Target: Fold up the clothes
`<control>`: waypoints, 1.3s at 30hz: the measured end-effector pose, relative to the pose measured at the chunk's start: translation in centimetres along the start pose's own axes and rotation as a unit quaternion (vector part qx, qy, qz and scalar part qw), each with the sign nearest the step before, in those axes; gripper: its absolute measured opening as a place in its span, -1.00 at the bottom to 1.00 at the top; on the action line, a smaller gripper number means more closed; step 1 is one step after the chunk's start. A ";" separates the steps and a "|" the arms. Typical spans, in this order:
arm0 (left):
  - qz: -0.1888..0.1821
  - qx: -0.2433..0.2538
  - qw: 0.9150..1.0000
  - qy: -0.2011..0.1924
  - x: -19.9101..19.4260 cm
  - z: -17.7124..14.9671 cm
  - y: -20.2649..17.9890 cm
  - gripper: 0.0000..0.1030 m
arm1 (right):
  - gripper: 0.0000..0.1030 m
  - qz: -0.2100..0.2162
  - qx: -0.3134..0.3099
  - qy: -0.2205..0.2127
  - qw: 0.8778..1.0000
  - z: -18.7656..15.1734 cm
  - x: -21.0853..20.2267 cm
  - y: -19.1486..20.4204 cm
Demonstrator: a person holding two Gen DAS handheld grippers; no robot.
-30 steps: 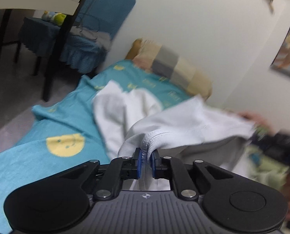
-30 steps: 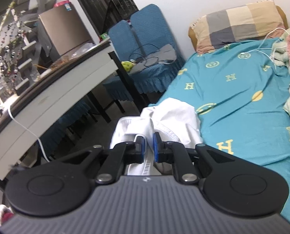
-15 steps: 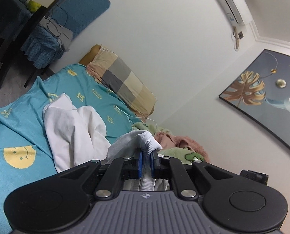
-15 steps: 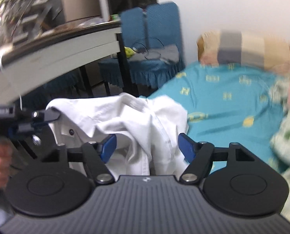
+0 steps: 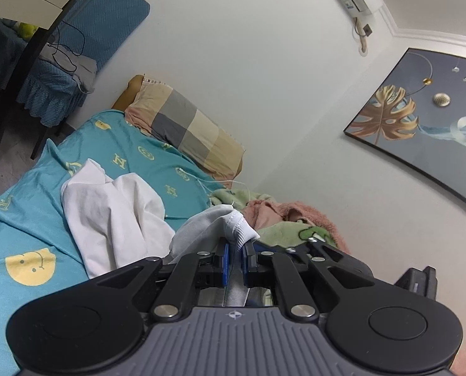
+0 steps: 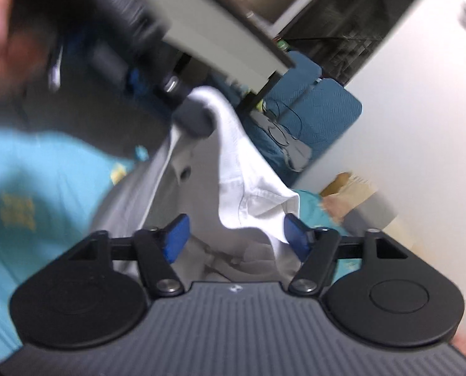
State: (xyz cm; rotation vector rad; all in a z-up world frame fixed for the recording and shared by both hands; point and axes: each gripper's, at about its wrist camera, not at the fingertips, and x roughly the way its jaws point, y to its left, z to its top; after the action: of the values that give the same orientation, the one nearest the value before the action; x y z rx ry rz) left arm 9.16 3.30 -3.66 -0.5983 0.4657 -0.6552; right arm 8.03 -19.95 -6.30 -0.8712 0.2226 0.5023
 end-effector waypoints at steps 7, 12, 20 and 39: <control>0.027 0.011 0.999 0.033 1.2 -1.2 0.2 -0.81 | -0.86 0.084 0.231 -0.025 0.969 0.5 1.2 -5.8; 0.059 0.007 0.997 0.055 2.6 -2.7 -0.6 -0.46 | -0.87 0.142 0.397 -0.064 0.905 -1.5 0.5 -10.3; 0.164 -0.061 0.983 0.061 4.3 -7.2 -3.4 0.31 | -0.87 0.172 0.485 -0.087 0.853 -3.9 -0.5 -11.9; 0.179 -0.207 0.962 -0.016 1.2 -11.8 -5.2 -0.78 | -0.86 0.024 0.540 -0.114 0.833 -7.1 -3.7 -13.6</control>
State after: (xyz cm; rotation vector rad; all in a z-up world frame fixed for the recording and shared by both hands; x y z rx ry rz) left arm 1.06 -5.16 -9.27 -0.8913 0.6688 -0.1980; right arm 11.88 -34.01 -0.17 0.3108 0.2631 0.4289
